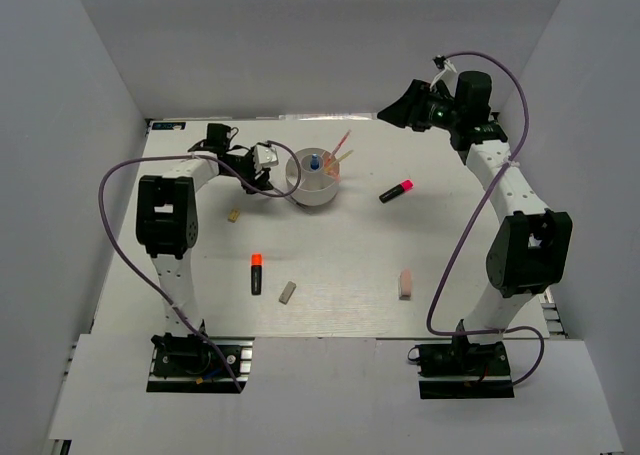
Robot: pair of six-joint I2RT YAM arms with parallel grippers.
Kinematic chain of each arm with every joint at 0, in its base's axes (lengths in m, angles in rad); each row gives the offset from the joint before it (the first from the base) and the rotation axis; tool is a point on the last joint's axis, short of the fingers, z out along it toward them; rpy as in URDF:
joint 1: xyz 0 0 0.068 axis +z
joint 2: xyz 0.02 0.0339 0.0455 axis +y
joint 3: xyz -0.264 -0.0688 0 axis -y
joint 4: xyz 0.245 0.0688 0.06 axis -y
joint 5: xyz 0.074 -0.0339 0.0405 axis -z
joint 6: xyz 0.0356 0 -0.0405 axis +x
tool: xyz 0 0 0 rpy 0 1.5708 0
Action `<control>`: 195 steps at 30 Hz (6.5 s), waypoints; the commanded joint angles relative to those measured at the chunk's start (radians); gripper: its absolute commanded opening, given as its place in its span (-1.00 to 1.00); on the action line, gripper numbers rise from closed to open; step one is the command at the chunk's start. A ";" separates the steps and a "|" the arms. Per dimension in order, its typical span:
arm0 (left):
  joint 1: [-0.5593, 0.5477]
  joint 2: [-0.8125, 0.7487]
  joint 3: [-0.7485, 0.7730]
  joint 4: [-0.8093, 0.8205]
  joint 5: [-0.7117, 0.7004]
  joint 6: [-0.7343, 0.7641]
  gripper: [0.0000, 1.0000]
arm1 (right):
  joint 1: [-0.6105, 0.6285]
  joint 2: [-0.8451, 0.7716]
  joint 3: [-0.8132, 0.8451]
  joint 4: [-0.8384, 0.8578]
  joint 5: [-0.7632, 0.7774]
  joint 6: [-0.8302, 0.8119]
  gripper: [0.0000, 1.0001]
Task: Sort the stationery into containers
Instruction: Pick up the pen from the center of the board, then place the pen in the storage box.
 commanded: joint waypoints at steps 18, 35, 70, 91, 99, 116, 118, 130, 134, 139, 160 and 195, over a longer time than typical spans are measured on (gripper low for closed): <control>-0.001 0.184 0.212 -0.407 0.117 0.286 0.19 | -0.021 -0.026 -0.016 0.062 -0.019 0.014 0.26; -0.019 0.038 -0.018 -0.503 -0.077 0.575 -0.28 | -0.018 -0.040 -0.032 0.080 -0.019 0.032 0.26; -0.202 -0.657 -0.449 0.291 0.083 -1.045 -1.00 | 0.012 -0.350 -0.366 0.026 -0.244 -0.026 0.49; -0.315 -0.669 -0.414 0.462 0.063 -1.337 -1.00 | 0.150 -0.143 -0.256 0.212 -0.232 0.224 0.07; -0.334 -0.675 -0.422 0.460 0.041 -1.329 -1.00 | 0.159 -0.123 -0.240 0.252 -0.247 0.277 -1.00; -0.304 -0.810 -0.463 0.397 -0.603 -1.237 0.96 | 0.117 -0.066 -0.020 0.059 0.012 -0.060 -1.00; -0.304 -0.812 -0.458 0.373 -0.615 -1.208 0.96 | 0.121 -0.064 0.002 0.051 0.073 -0.141 -1.00; -0.304 -0.815 -0.480 0.379 -0.642 -1.203 0.96 | 0.151 0.063 0.072 0.068 0.164 -0.328 -1.00; -0.304 -0.815 -0.477 0.371 -0.638 -1.206 0.96 | 0.162 0.114 0.100 0.082 0.172 -0.345 -1.00; -0.304 -0.814 -0.481 0.364 -0.636 -1.199 0.96 | 0.183 0.169 0.135 0.094 0.162 -0.350 -1.00; -0.304 -0.815 -0.498 0.351 -0.613 -1.185 0.96 | 0.288 0.262 0.142 0.123 0.231 -0.506 -1.00; -0.275 -0.826 -0.488 0.195 -0.723 -1.318 0.96 | 0.308 0.141 0.096 -0.033 0.239 -0.574 -0.05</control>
